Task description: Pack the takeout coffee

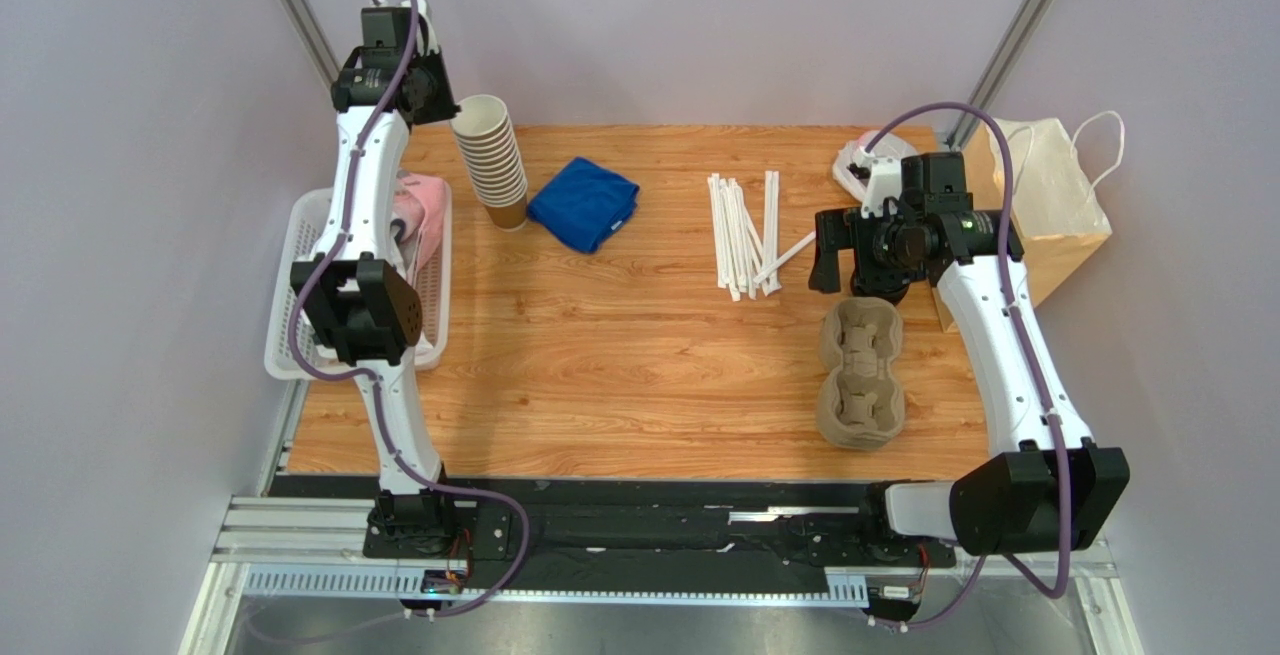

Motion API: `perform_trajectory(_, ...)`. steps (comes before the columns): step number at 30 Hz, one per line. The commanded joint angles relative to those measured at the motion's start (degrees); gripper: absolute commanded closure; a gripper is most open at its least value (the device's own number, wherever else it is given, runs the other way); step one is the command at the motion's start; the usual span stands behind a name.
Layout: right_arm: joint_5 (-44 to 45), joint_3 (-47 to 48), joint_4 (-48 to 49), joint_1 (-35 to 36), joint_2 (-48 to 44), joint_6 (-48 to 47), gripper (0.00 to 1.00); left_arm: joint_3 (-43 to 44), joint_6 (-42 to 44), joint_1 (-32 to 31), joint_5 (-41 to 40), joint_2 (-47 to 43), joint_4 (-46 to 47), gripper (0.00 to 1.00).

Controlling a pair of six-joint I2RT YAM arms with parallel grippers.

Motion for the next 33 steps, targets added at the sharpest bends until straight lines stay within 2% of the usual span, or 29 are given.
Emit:
perform_trajectory(1,-0.2,2.9,1.87,-0.17,0.71,0.86,0.0,2.56,-2.6,0.72,1.51,-0.05,1.01,0.81)
perform_trajectory(7,-0.55,4.22,1.34,-0.17,1.59,0.94,0.0,2.3,-3.3,1.07,0.37,-0.32,0.57,0.84)
perform_trajectory(12,-0.38,4.92,1.08,-0.17,2.12,1.03,0.0,2.21,-3.57,1.25,-0.51,0.29,0.39,0.78)
perform_trajectory(28,-0.02,4.75,1.08,-0.17,3.0,1.12,0.0,2.12,-4.97,1.43,2.92,2.05,0.39,0.8)
perform_trajectory(31,-0.02,4.66,1.08,-0.08,3.09,1.21,0.0,2.21,-4.97,1.6,3.0,1.88,0.39,0.86)
perform_trajectory(33,-0.02,4.66,1.08,-0.17,3.09,1.21,0.0,2.39,-5.15,1.6,3.27,1.44,0.48,0.94)
